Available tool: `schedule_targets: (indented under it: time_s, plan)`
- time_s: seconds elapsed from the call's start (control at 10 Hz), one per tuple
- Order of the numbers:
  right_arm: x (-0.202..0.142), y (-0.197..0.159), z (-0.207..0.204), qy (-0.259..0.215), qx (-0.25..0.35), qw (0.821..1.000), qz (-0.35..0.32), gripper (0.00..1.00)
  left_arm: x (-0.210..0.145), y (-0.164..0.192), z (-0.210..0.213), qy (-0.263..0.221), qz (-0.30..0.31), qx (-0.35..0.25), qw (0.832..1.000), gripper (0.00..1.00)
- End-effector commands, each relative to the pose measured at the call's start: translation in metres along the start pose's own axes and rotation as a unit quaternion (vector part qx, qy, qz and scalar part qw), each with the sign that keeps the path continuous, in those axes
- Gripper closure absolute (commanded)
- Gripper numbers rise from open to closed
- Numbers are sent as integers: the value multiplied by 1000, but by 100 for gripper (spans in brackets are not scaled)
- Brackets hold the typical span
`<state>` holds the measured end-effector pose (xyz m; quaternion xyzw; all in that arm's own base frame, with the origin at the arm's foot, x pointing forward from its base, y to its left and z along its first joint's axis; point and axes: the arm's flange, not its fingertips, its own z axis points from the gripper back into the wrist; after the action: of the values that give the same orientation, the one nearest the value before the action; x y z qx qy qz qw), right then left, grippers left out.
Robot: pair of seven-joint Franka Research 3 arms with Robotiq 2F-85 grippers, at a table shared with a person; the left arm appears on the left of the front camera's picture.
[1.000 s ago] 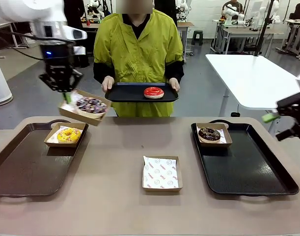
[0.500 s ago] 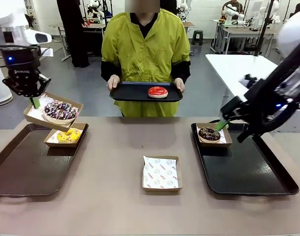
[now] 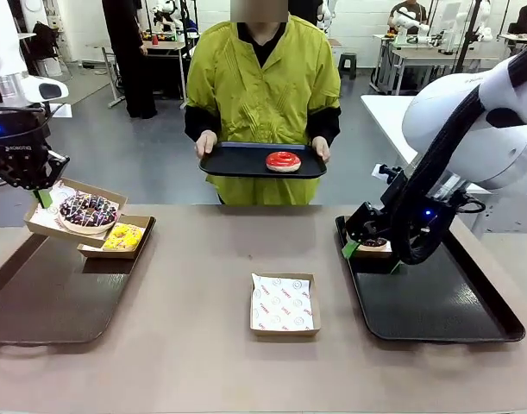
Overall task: Individually package the donuts and arrange them on the tray.
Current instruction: Place the picked Paper togo box on the Handle tray while simultaneously picking up another Paper togo box from the table with the other hand.
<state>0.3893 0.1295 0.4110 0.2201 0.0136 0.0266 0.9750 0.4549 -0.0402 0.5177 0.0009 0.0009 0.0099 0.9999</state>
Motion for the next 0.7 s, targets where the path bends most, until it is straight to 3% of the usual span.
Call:
schedule_targets:
  time_s: [0.0,0.6]
  plan:
    - [-1,2,0,-1,-3,1000,2,0,1,-6,5,-1,-4,1,1000,99]
    - [-1,2,0,1,3,1000,2,0,0,-6,1,-1,-5,1,1000,99]
